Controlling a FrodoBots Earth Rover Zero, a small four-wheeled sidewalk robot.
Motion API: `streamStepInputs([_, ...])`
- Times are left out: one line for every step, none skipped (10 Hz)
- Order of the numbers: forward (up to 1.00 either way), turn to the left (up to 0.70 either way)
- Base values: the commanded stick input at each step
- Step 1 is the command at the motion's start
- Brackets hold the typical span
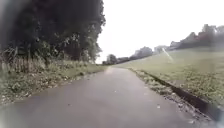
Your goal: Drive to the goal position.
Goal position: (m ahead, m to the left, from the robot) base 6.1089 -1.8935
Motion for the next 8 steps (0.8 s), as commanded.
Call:
streamStepInputs([0.97,-0.21])
streamStepInputs([0.98,-0.07])
streamStepInputs([1.0,-0.02])
streamStepInputs([1.0,0.0])
streamStepInputs([1.0,0.0])
streamStepInputs([1.0,-0.01])
streamStepInputs([1.0,-0.02])
streamStepInputs([1.0,-0.04])
